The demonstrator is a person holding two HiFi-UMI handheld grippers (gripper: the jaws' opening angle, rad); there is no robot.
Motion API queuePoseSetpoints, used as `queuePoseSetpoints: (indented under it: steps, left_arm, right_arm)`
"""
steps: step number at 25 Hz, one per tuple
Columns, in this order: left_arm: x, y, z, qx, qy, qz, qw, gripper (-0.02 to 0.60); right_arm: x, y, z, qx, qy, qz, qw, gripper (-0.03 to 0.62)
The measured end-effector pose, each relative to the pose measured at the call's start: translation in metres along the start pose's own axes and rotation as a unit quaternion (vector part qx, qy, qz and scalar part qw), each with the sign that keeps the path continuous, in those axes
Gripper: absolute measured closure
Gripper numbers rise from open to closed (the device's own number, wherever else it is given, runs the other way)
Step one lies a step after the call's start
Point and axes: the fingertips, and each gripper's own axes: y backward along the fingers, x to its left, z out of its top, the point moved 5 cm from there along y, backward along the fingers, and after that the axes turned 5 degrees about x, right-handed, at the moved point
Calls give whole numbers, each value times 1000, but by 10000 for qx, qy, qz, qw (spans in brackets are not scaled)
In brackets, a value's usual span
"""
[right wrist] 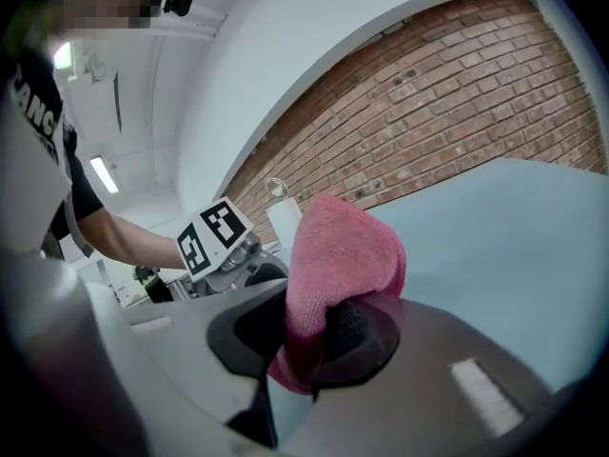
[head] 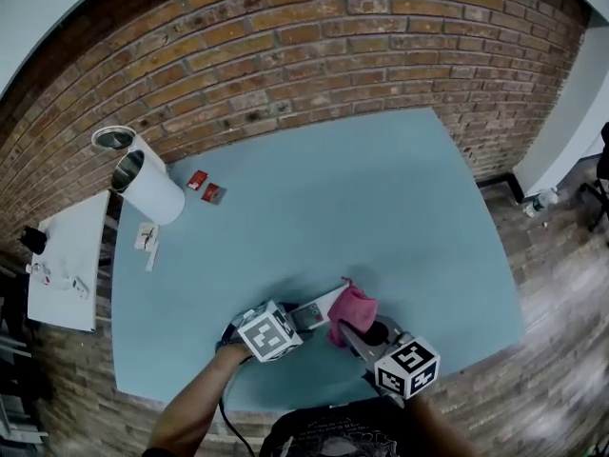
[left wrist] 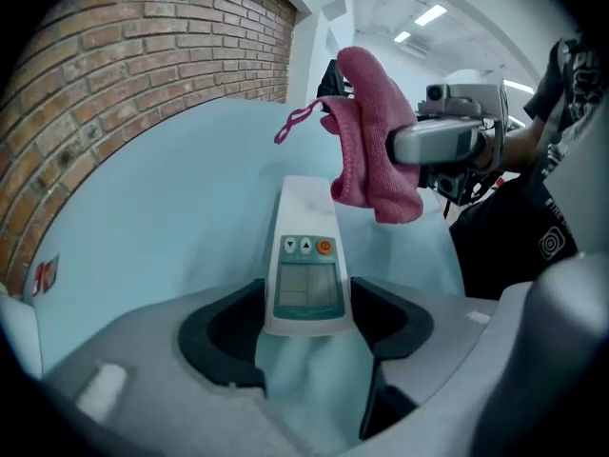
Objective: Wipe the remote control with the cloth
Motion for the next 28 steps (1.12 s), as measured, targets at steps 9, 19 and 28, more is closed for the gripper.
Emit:
queuePoseSetpoints:
  steps: [9, 19, 28]
  left_arm:
    - [-3, -6, -13, 63, 439, 811, 9957, 295]
    - [-17, 1, -28, 104, 698, 969, 9928, 294]
    - [-55, 50, -38, -1565, 1538, 1666, 9613, 317]
  right_arm:
    - [-17, -5, 4, 286, 113, 676, 9972, 528]
    - [8, -5, 4, 301, 357, 918, 9947, 528]
    - [52, 6, 2, 219, 598, 467, 9969, 528]
